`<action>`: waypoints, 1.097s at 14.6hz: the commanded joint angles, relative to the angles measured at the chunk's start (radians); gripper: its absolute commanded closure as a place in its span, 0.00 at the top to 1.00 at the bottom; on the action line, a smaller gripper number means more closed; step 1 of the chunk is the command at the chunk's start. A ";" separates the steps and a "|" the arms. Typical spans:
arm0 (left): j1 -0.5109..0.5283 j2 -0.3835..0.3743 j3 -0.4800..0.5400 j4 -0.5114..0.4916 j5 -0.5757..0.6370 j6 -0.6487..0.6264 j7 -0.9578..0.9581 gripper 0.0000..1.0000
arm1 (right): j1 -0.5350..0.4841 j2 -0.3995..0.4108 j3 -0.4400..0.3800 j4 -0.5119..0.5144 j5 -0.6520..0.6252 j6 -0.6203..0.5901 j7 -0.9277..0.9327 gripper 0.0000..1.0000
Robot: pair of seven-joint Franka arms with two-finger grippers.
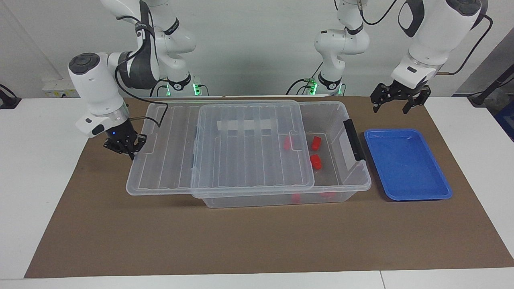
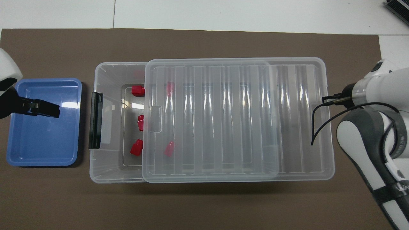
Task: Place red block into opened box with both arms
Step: 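Slide the clear lid back over the box with the right gripper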
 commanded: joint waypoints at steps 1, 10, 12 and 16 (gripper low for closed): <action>-0.011 -0.009 0.008 0.011 -0.011 -0.063 -0.001 1.00 | 0.019 0.001 0.000 -0.002 0.024 0.009 0.039 0.00; -0.009 -0.037 0.014 -0.007 -0.008 -0.077 -0.005 1.00 | 0.128 0.001 0.000 -0.001 0.025 0.003 0.176 0.00; -0.008 -0.037 0.016 -0.007 -0.008 -0.074 -0.007 1.00 | 0.142 0.001 0.002 -0.001 0.025 0.004 0.190 0.00; -0.008 -0.037 0.016 -0.007 -0.008 -0.074 -0.008 1.00 | 0.162 0.000 0.002 -0.001 0.084 0.004 0.191 0.00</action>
